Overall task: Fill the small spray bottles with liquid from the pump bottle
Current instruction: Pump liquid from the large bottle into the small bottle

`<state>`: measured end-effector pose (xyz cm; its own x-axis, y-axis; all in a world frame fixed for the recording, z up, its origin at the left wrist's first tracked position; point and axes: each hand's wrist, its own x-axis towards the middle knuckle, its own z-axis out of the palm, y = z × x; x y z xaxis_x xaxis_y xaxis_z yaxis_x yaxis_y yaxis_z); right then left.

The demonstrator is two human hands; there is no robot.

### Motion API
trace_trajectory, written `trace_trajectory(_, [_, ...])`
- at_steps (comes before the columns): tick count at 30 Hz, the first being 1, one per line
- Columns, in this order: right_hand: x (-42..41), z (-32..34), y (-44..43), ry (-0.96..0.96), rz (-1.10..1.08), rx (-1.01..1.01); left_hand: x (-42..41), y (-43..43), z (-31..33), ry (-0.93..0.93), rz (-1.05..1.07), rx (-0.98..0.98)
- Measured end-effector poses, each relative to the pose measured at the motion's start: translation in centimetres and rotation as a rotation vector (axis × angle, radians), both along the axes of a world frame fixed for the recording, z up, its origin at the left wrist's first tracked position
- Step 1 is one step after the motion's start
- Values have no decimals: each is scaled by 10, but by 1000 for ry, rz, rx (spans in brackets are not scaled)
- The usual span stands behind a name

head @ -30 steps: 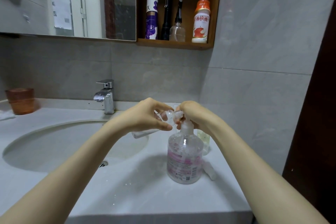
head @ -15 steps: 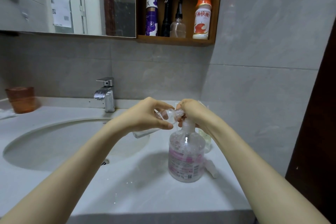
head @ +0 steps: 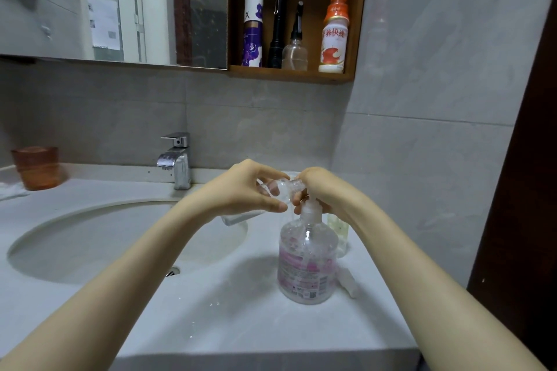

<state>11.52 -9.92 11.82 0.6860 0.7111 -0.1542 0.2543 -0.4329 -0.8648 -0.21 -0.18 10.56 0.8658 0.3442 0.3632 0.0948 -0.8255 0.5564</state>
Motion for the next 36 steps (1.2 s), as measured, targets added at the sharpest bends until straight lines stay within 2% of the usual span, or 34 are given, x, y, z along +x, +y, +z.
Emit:
trace_trajectory(2, [-1, -1, 0, 20, -12, 1, 0, 0, 0, -1, 7, 8])
trace_trajectory(6, [7, -11, 1, 15, 8, 219, -1, -2, 0, -10, 10, -2])
trace_trajectory(9, [11, -16, 5, -14, 24, 268, -1, -2, -1, -7, 22, 13])
trace_trajectory(18, [11, -22, 4, -39, 50, 290, -1, -2, -6, 2, 25, 19])
trace_trajectory(22, [12, -22, 0, 35, 12, 271, -2, -5, -5, 3, 24, 18])
trace_trajectory(27, [8, -10, 6, 89, -40, 126, -2, -4, -2, 9, 23, 30])
trace_trajectory(36, [16, -15, 6, 25, 47, 263, 1, -5, -3, -17, 19, 11])
